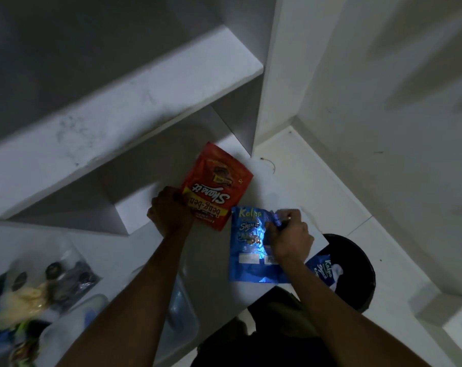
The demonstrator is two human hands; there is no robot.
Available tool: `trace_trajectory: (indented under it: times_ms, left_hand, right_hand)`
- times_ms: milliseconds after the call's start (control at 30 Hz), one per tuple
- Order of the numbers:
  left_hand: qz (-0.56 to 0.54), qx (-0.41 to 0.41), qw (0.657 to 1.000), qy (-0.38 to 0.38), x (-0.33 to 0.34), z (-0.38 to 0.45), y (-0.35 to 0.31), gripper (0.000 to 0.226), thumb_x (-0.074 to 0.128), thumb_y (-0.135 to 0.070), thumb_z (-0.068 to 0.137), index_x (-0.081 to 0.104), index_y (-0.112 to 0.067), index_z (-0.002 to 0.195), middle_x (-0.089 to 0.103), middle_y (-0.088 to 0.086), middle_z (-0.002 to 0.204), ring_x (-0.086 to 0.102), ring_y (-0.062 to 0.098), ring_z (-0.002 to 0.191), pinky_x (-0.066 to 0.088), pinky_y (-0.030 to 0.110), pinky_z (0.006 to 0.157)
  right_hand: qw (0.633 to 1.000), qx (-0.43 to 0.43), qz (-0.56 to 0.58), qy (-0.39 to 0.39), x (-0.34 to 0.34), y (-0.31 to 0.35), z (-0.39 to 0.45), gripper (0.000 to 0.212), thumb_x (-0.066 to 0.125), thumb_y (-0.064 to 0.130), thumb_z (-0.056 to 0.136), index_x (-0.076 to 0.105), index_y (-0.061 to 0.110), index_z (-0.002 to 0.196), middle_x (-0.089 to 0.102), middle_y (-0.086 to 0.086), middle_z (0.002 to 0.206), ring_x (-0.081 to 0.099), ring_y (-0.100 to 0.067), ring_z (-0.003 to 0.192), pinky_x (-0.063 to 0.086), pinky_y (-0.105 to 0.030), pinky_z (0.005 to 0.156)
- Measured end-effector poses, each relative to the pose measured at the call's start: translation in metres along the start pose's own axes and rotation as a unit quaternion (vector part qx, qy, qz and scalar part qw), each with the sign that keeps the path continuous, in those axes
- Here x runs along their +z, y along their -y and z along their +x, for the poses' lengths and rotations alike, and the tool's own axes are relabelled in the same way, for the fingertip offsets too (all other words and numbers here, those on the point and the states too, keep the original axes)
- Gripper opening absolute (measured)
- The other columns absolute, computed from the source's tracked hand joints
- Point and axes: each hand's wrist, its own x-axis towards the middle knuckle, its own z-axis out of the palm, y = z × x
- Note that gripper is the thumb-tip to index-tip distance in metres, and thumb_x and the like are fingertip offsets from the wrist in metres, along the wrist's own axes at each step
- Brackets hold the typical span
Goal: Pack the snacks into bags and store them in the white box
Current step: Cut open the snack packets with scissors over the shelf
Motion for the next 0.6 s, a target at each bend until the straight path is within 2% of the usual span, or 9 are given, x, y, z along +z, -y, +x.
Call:
trace_trajectory:
  times_ms: [67,100,167,200,333,400,467,600]
  left_hand:
    - [-0.067,0.01,0.998,-0.013,-0.012,-0.01,-0.001,0.029,0.059,-0.035,0.094,0.066,-0.008,0.1,0.07,0.017,0.099,0.064,0.037,0.094,0.048,0.042,0.08]
    - [-0.09,0.012,0.996,-0.02,-0.018,-0.017,-0.003,0.03,0.06,-0.036,0.094,0.067,-0.007,0.1,0.071,0.017,0.1,0.065,0.038,0.093,0.047,0.04,0.078]
    - [-0.112,0.015,0.993,-0.022,-0.031,-0.028,-0.005,0.032,0.06,-0.037,0.094,0.069,-0.008,0.103,0.071,0.017,0.101,0.065,0.039,0.094,0.048,0.041,0.078]
    - [-0.124,0.021,0.992,-0.021,-0.036,-0.035,-0.005,0.032,0.061,-0.038,0.093,0.071,-0.009,0.102,0.072,0.017,0.101,0.066,0.039,0.094,0.051,0.042,0.079]
    - [-0.211,0.061,0.975,-0.037,-0.052,-0.067,-0.007,0.033,0.063,-0.039,0.081,0.075,-0.011,0.095,0.075,0.015,0.091,0.069,0.037,0.084,0.057,0.044,0.077]
    - [-0.223,0.08,0.971,-0.028,-0.055,-0.084,-0.012,0.029,0.066,-0.037,0.083,0.074,-0.011,0.094,0.074,0.015,0.089,0.069,0.037,0.081,0.057,0.044,0.076]
    - [-0.238,0.095,0.966,-0.009,-0.059,-0.102,-0.026,0.024,0.068,-0.033,0.085,0.074,-0.012,0.094,0.074,0.015,0.088,0.068,0.037,0.081,0.057,0.041,0.076]
    - [-0.272,0.148,0.95,0.041,-0.061,-0.145,-0.069,0.017,0.068,-0.023,0.088,0.075,-0.009,0.094,0.074,0.014,0.086,0.066,0.031,0.081,0.046,0.028,0.074]
  right_hand:
    - [0.996,0.012,0.091,-0.004,-0.014,0.003,-0.01,0.047,0.077,0.027,0.08,0.049,0.022,0.117,0.068,-0.003,0.093,0.063,-0.03,0.087,0.047,-0.037,0.079]
    - [0.99,0.024,0.139,-0.006,-0.022,0.005,-0.015,0.048,0.079,0.024,0.079,0.05,0.019,0.118,0.068,-0.003,0.092,0.063,-0.027,0.08,0.049,-0.031,0.072]
    - [0.979,0.037,0.199,-0.01,-0.038,0.007,-0.023,0.036,0.081,0.017,0.077,0.061,0.014,0.107,0.065,0.001,0.083,0.061,-0.018,0.069,0.043,-0.016,0.057]
    - [0.977,0.033,0.211,-0.019,-0.045,0.005,-0.028,0.03,0.083,0.017,0.075,0.066,0.014,0.099,0.064,0.002,0.08,0.063,-0.018,0.07,0.042,-0.014,0.057]
    - [0.959,0.039,0.272,-0.066,-0.069,-0.005,-0.048,0.02,0.085,0.025,0.073,0.071,0.018,0.084,0.069,0.001,0.074,0.066,-0.019,0.07,0.053,-0.029,0.067]
    - [0.95,0.026,0.295,-0.099,-0.085,-0.013,-0.06,0.014,0.079,0.026,0.08,0.072,0.015,0.086,0.067,0.0,0.073,0.063,-0.017,0.069,0.049,-0.025,0.064]
    - [0.945,0.006,0.294,-0.146,-0.103,-0.024,-0.069,0.017,0.073,0.027,0.087,0.074,0.01,0.091,0.065,-0.002,0.074,0.06,-0.016,0.071,0.043,-0.024,0.065]
    - [0.922,0.013,0.312,-0.229,-0.14,-0.056,-0.075,0.024,0.067,0.029,0.091,0.073,0.008,0.084,0.065,-0.004,0.07,0.06,-0.017,0.066,0.045,-0.029,0.061]
